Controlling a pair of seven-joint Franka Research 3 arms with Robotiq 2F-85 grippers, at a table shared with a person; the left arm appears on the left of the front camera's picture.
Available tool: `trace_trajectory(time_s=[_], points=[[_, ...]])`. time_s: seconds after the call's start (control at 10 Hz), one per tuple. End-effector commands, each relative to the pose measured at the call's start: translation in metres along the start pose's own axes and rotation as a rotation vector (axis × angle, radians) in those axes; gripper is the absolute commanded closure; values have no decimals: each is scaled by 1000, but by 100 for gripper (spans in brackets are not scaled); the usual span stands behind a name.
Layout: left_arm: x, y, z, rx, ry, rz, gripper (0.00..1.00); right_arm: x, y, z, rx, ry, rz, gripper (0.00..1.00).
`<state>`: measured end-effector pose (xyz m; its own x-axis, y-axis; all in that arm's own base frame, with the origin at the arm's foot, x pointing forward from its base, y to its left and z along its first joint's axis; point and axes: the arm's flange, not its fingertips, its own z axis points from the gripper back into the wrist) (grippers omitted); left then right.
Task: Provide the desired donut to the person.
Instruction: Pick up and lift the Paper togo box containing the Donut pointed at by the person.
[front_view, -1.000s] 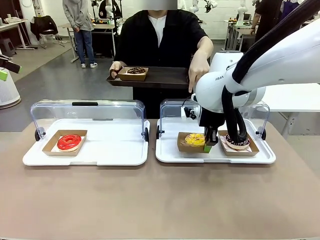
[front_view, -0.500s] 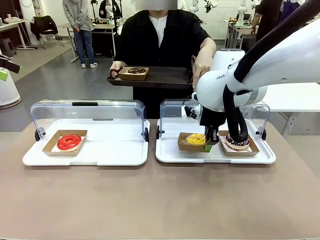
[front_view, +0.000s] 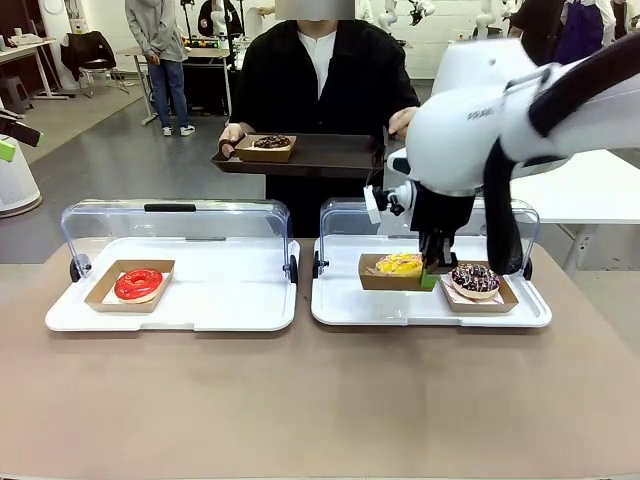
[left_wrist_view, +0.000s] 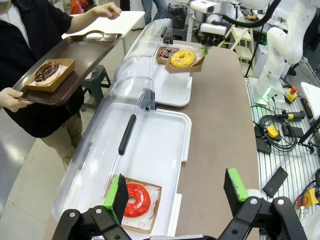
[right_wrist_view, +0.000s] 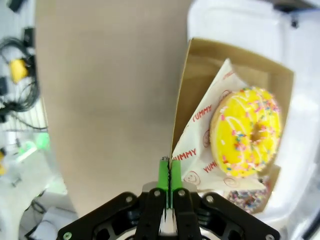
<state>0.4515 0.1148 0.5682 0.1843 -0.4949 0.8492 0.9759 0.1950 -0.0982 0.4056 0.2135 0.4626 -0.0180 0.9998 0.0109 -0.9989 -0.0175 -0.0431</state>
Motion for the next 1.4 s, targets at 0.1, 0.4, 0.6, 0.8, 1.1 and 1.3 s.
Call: trace_trajectory(time_s=[0.1, 0.4, 0.6, 0.8, 1.1, 1.3], points=[[1, -2, 1, 2, -1, 9, 0, 6, 49, 64, -26, 26, 77, 100], [1, -2, 1, 2, -1, 9, 0, 22, 61, 131, -42, 40, 78, 100], [1, -2, 1, 2, -1, 9, 0, 39, 54, 173, -89, 55, 99, 100], [1, -2, 1, 2, -1, 9, 0, 57, 30, 198, -106, 46, 75, 100], [1, -2, 1, 2, -1, 9, 0, 77, -4, 210, -94, 53, 51, 100], [1, -2, 1, 2, -1, 9, 0, 76, -23, 199, -67, 53, 1, 100]])
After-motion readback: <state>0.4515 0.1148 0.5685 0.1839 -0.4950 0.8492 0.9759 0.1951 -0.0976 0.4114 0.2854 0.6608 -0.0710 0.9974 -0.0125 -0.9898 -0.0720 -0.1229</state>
